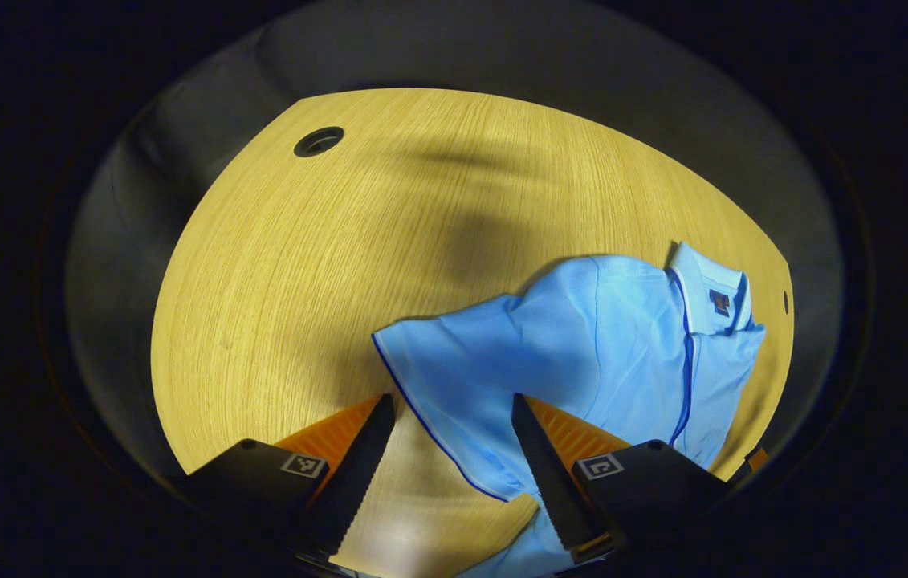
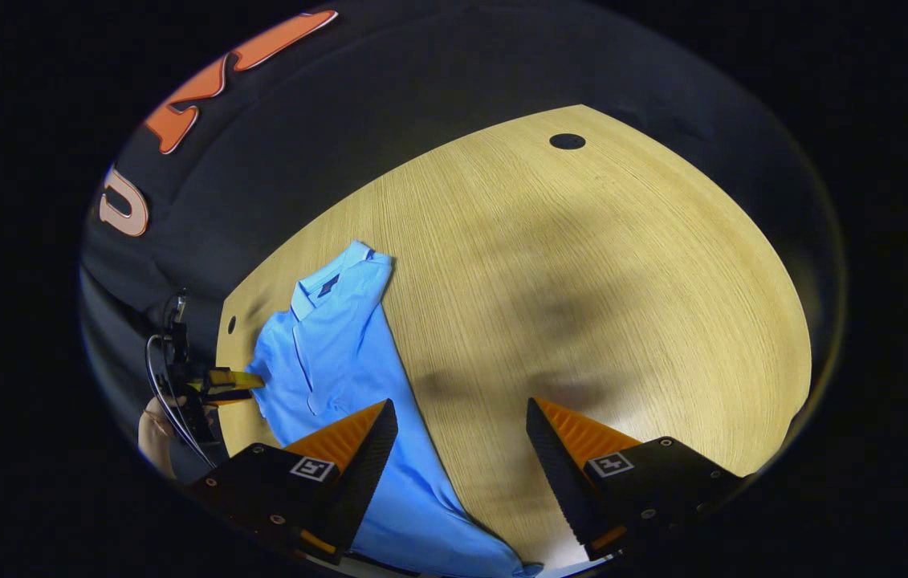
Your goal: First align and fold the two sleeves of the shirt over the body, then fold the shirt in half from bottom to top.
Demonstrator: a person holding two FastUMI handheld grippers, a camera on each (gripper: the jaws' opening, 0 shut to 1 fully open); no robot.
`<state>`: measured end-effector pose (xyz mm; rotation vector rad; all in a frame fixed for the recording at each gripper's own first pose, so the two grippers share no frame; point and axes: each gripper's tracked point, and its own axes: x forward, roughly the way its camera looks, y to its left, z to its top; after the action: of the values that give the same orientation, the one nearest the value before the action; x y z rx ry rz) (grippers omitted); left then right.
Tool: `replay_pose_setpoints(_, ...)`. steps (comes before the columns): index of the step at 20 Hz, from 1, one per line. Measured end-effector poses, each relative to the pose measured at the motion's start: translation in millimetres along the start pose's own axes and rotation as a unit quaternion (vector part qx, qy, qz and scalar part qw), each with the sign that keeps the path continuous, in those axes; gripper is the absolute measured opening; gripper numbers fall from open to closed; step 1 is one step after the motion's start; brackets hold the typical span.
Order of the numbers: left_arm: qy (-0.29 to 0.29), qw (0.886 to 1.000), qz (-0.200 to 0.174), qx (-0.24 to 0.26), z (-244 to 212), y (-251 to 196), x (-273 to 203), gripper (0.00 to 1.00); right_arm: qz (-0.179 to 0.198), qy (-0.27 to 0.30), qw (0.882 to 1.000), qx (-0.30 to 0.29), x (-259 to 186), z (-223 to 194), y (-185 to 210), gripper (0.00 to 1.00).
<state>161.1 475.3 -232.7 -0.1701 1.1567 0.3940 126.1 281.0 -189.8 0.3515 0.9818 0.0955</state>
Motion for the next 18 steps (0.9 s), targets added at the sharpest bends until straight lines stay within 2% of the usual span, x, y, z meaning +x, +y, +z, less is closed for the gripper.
replay_pose_setpoints(1, -0.001, 1.000, -0.001, -0.004, 1, -2, 1, 0.94, -0.001, 0.000, 1.000, -0.001, 1, 0, -1, 0.99)
replay_pose_setpoints(3, 0.001, 1.000, -0.003, -0.014, 0, -9, 1, 0.65, -0.002, -0.003, 1.000, -0.002, 1, 1, -3, 0.98)
replay_pose_setpoints(5, 0.001, 1.000, -0.008, -0.018, -3, -18, -2, 0.27, -0.003, -0.003, 1.000, -0.003, 0, 1, -6, 0.98)
replay_pose_setpoints(7, -0.026, 1.000, -0.015, 0.003, 0, -24, 3, 0.06, -0.003, -0.004, 1.000, -0.004, -2, 0, -8, 0.99)
replay_pose_setpoints(8, -0.037, 0.999, -0.015, 0.023, 2, -26, 0, 0.05, -0.003, -0.004, 1.000, -0.004, -3, -1, -10, 0.98)
replay_pose_setpoints(11, -0.057, 0.998, -0.027, 0.031, 10, -35, -23, 0.04, 0.000, -0.004, 1.000, -0.006, -6, -2, -12, 0.99)
replay_pose_setpoints(14, -0.105, 0.990, -0.022, 0.090, 27, -48, -62, 0.04, 0.005, -0.007, 1.000, -0.010, -8, -2, -12, 0.98)
replay_pose_setpoints(18, -0.126, 0.981, -0.053, 0.138, 22, -102, -97, 0.04, 0.010, -0.007, 1.000, -0.015, -11, -5, -14, 0.98)
